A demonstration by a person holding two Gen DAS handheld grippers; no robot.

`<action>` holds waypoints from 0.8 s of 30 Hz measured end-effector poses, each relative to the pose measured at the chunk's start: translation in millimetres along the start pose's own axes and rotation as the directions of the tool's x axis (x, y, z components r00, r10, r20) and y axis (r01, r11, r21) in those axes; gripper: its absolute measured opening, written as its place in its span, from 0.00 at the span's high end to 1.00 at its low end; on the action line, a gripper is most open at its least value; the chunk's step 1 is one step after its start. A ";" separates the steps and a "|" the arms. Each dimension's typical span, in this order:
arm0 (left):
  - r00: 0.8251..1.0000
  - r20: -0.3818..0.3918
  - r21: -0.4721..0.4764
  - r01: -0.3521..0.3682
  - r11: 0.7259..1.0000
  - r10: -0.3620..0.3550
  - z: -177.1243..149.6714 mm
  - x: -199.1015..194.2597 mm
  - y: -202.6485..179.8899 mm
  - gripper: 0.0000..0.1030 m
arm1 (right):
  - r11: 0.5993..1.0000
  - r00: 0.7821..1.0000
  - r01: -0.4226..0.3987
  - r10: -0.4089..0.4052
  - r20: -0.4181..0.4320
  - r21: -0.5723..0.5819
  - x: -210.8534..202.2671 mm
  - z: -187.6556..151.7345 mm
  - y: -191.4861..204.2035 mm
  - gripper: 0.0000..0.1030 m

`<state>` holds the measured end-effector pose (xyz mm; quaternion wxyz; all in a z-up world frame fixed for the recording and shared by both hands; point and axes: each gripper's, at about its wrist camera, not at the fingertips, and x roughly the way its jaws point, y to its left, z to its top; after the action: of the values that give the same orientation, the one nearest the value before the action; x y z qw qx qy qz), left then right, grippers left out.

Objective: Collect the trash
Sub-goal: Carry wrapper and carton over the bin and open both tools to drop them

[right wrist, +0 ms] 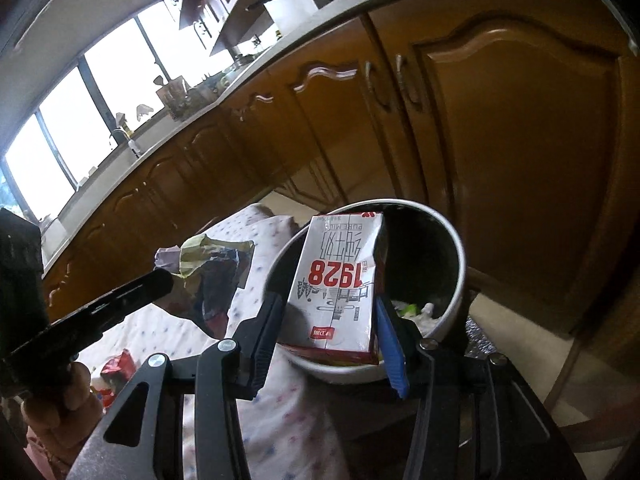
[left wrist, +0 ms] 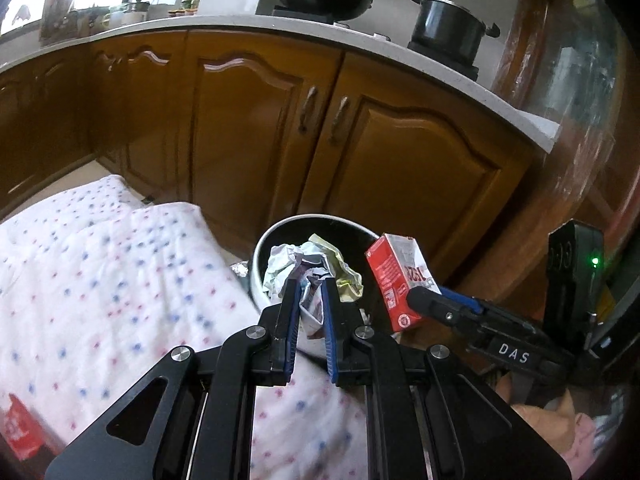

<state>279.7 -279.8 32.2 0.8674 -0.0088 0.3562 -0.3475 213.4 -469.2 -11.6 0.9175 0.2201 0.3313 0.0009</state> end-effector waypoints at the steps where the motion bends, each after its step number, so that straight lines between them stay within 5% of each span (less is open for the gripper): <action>1: 1.000 -0.003 -0.003 0.005 1.000 -0.005 2.8 4.5 -0.8 0.90 | 1.000 1.000 0.003 -0.003 -0.002 -0.001 1.9 2.2 -2.2 0.54; 21: 0.993 -0.121 0.025 -0.011 1.000 0.014 7.9 77.8 -13.9 0.90 | 1.000 0.998 0.028 -0.027 -0.060 0.015 28.8 8.5 -27.8 0.54; 24: 0.991 -0.130 0.023 -0.016 1.000 0.019 7.7 79.4 -15.8 0.78 | 0.999 0.997 0.017 -0.015 -0.071 0.036 33.4 12.2 -29.9 0.50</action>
<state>315.2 -341.9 -6.5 0.8455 0.0266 0.4081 -0.3434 242.6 -496.3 -35.6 0.9010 0.2339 0.3654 -0.0047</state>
